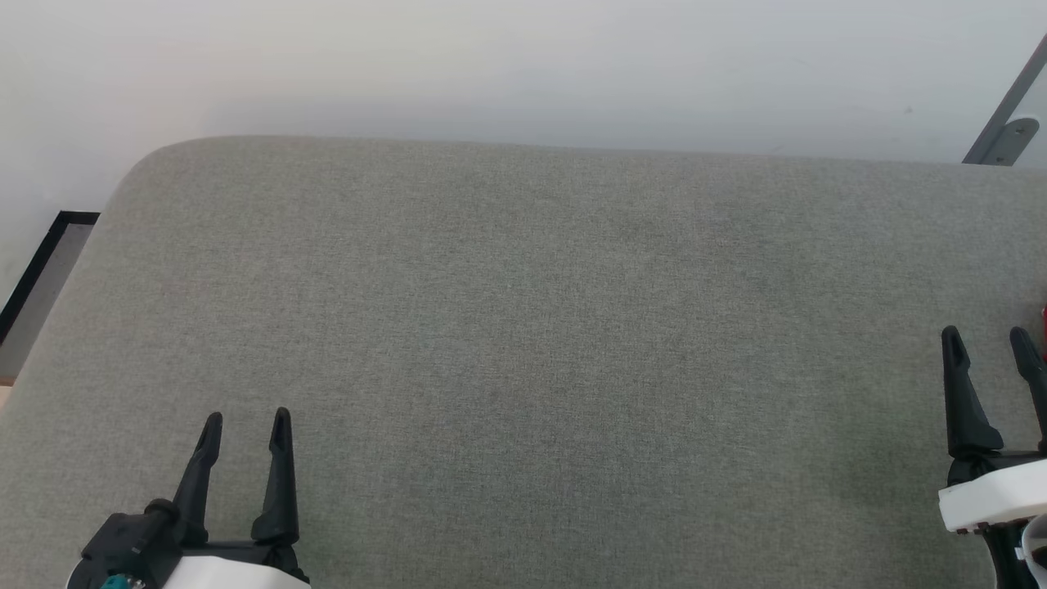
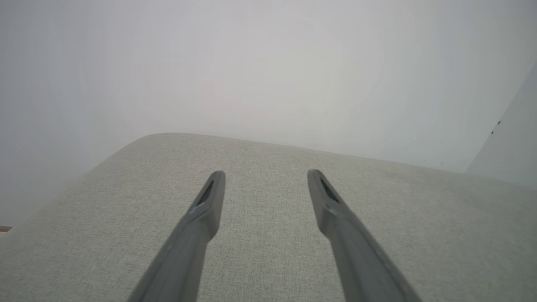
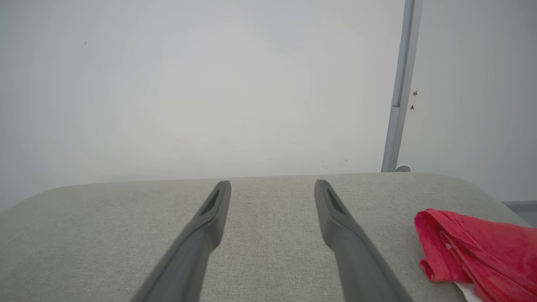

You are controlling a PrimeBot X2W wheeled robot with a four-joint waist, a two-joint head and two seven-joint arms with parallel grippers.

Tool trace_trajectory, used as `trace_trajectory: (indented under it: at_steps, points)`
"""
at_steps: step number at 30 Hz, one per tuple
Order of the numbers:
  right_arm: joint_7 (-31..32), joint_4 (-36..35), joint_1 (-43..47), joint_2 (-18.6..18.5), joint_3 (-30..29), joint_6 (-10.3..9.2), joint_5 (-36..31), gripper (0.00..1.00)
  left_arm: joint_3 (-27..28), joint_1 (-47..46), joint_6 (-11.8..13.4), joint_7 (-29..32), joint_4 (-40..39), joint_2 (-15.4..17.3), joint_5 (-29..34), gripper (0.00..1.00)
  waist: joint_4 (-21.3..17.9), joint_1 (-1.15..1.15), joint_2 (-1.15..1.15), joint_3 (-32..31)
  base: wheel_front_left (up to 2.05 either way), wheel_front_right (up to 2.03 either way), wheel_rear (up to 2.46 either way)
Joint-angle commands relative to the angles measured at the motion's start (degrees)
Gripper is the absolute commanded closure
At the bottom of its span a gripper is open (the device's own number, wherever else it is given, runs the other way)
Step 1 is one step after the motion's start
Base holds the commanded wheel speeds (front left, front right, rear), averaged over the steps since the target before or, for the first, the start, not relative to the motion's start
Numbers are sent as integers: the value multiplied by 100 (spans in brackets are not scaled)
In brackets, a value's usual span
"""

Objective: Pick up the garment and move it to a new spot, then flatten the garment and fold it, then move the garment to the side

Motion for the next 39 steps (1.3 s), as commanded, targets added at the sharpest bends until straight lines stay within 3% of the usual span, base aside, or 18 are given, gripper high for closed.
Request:
trace_trajectory:
  at_steps: [1,6,7,11,21,39]
  points:
    - [22,-48,71,29,-9,-1,-20,0,11,-5,13,-30,2,-15,15,0,-1,0,0,-2,0,0,0]
    - [30,-59,76,41,15,-1,17,0,33,9,13,-30,57,-27,-36,0,-6,0,0,-1,0,0,0]
    - [7,-30,35,19,30,0,16,100,12,1,-1,1,59,-20,-25,100,-6,0,0,-1,0,0,0]
    - [28,147,126,148,78,0,87,100,-17,6,-1,28,237,-92,-121,100,-10,0,0,-4,0,0,0]
    - [277,227,43,324,60,0,1092,100,-10,-165,6,287,360,-76,-1311,100,-62,0,0,-32,0,0,0]
    - [592,326,-62,558,47,0,2417,100,19,-406,2,642,556,-76,-2845,100,-141,0,0,-76,0,0,0]
